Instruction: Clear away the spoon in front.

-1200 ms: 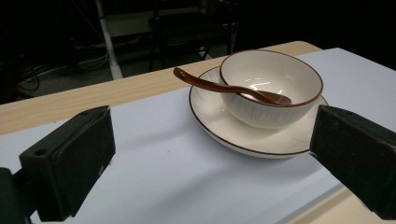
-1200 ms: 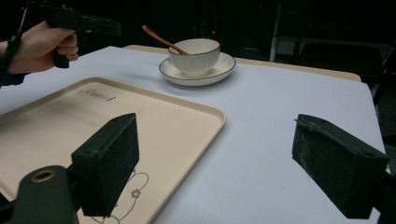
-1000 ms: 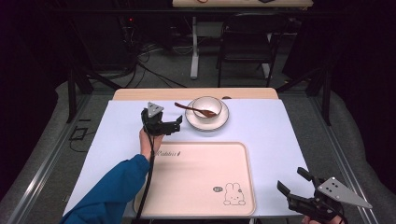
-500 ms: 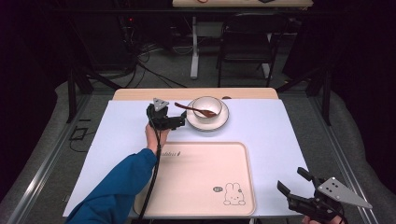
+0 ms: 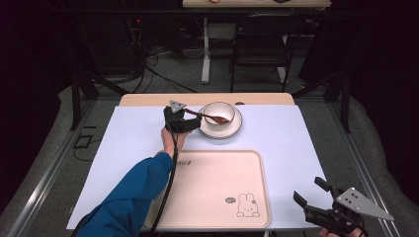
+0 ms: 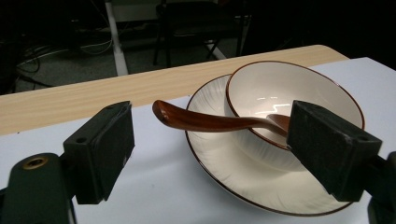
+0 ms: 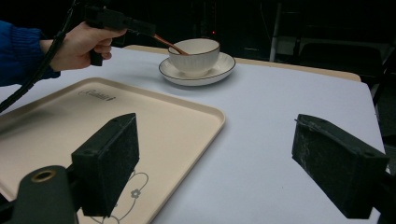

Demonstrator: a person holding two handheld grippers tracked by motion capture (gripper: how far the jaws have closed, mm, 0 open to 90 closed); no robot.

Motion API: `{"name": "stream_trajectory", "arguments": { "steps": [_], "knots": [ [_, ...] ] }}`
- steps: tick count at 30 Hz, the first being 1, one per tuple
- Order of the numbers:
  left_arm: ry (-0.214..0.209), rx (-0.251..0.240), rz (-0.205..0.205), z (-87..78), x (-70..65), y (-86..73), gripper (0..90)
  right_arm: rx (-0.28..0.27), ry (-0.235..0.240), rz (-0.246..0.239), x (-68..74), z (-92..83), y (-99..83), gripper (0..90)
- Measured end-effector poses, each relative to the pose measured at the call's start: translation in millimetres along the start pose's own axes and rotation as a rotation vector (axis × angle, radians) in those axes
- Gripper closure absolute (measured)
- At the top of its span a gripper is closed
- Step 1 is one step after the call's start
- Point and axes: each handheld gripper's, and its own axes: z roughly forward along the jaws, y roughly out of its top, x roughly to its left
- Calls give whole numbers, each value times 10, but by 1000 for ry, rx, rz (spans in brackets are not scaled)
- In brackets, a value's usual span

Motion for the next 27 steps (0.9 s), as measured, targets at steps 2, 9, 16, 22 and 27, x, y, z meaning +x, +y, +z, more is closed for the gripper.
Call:
{"name": "stream_trajectory", "arguments": {
  "steps": [2, 9, 16, 22, 27],
  "knots": [
    [-4, 2, -9, 24, 1, 12, 156, 0, 0, -2, 0, 0, 0, 140],
    [-2, 6, -15, 107, -26, 10, 239, 0, 0, -2, 0, 0, 0, 140],
    [23, -13, -39, 138, -48, 27, 299, 2, -3, -5, -1, 1, 1, 140],
    [35, -12, -60, 165, -35, 9, 321, 2, -2, -5, -1, 1, 0, 140],
    [32, -3, -81, 198, -24, -23, 354, 1, 0, -7, 1, 1, 0, 140]
  ]
}}
